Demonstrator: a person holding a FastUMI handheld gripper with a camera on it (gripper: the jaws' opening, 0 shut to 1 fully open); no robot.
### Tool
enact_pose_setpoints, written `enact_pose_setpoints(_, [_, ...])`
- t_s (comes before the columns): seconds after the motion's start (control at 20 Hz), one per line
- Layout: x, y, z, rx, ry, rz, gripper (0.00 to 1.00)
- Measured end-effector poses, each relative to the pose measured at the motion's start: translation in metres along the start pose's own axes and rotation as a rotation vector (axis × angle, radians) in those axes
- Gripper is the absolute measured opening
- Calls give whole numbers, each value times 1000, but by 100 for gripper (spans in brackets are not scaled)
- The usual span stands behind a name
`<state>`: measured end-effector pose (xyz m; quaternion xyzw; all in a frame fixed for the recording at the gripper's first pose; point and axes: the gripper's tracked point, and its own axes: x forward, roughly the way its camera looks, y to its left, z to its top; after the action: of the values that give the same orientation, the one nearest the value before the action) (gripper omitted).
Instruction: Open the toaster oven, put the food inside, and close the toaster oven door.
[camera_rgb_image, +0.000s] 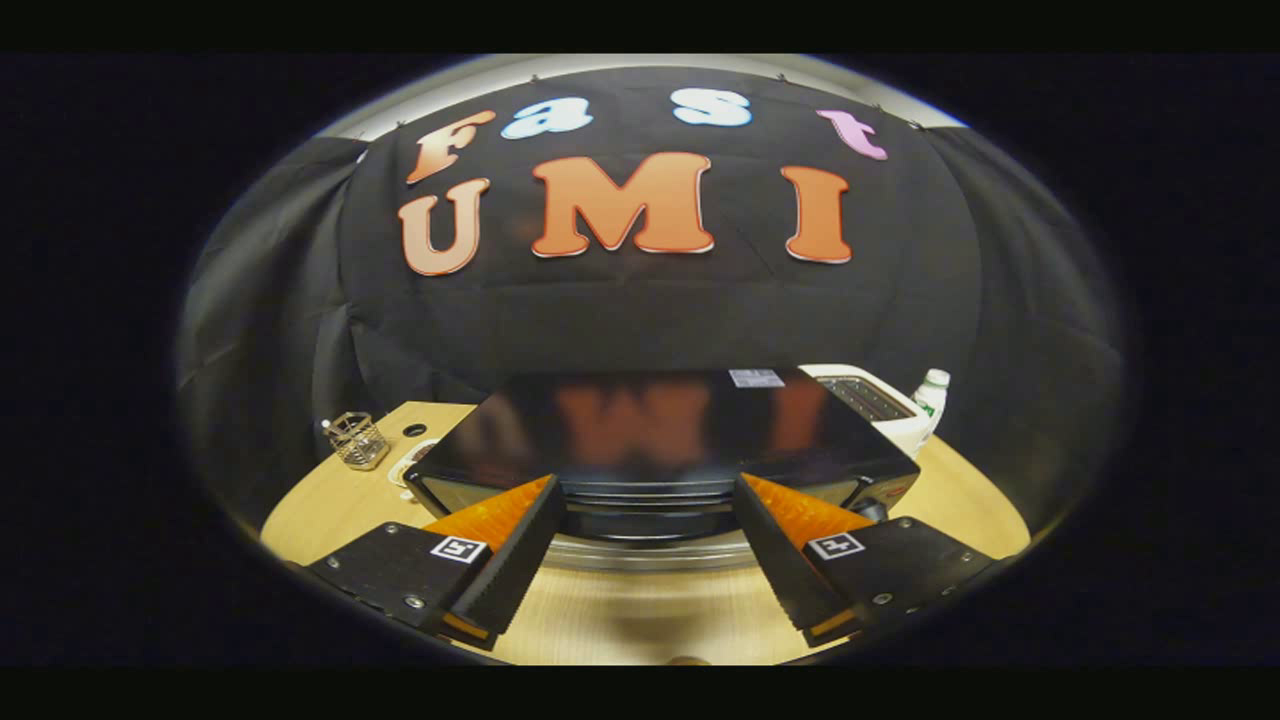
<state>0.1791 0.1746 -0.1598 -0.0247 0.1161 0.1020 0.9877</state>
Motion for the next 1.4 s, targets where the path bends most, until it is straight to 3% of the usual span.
enact_pose_setpoints(0.5, [-36, -2, -22, -2, 19, -2, 100])
enact_pose_setpoints(1.4, [-98, -4, -123, -13, 111, -13, 99])
